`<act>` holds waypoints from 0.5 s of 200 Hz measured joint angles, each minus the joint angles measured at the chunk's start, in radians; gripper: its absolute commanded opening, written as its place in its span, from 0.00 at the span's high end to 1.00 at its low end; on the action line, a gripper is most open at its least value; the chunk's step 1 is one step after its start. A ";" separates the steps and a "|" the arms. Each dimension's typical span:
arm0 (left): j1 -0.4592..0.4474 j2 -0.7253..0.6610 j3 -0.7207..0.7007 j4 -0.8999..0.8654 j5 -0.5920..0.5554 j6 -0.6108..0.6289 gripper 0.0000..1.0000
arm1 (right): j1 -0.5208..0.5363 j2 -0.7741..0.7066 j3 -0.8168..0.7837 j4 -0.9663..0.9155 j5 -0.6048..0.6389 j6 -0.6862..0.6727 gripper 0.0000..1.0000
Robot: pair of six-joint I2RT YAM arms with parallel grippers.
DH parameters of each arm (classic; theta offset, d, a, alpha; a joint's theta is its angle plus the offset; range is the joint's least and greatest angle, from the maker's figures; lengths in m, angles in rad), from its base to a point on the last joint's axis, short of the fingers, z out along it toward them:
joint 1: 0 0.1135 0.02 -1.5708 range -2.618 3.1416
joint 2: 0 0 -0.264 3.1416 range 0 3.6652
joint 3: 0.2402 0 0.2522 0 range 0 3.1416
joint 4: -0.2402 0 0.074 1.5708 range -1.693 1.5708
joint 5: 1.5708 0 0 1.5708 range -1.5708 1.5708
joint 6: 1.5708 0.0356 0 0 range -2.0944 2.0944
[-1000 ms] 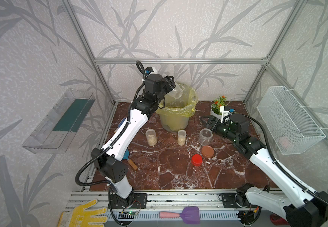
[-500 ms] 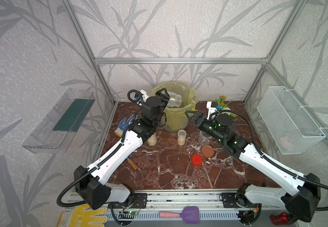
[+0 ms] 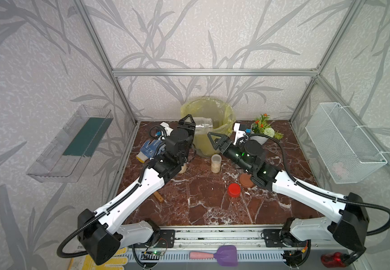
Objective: Empty expired oatmeal from jars
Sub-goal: Place the jar at the center of the board.
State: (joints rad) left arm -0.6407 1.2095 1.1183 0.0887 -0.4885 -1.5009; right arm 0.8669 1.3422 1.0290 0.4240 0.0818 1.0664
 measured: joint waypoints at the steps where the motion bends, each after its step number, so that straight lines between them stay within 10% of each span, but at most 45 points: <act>1: 0.000 -0.002 -0.003 0.000 0.000 -0.002 0.85 | 0.002 0.002 0.000 0.001 0.001 0.001 0.10; 100: -0.001 -0.137 -0.102 -0.062 -0.021 -0.130 0.82 | 0.046 0.153 0.059 0.157 -0.001 0.034 0.11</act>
State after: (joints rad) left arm -0.6415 1.0729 1.0164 0.0269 -0.5091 -1.6314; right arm 0.9131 1.4948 1.0878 0.5812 0.0811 1.1000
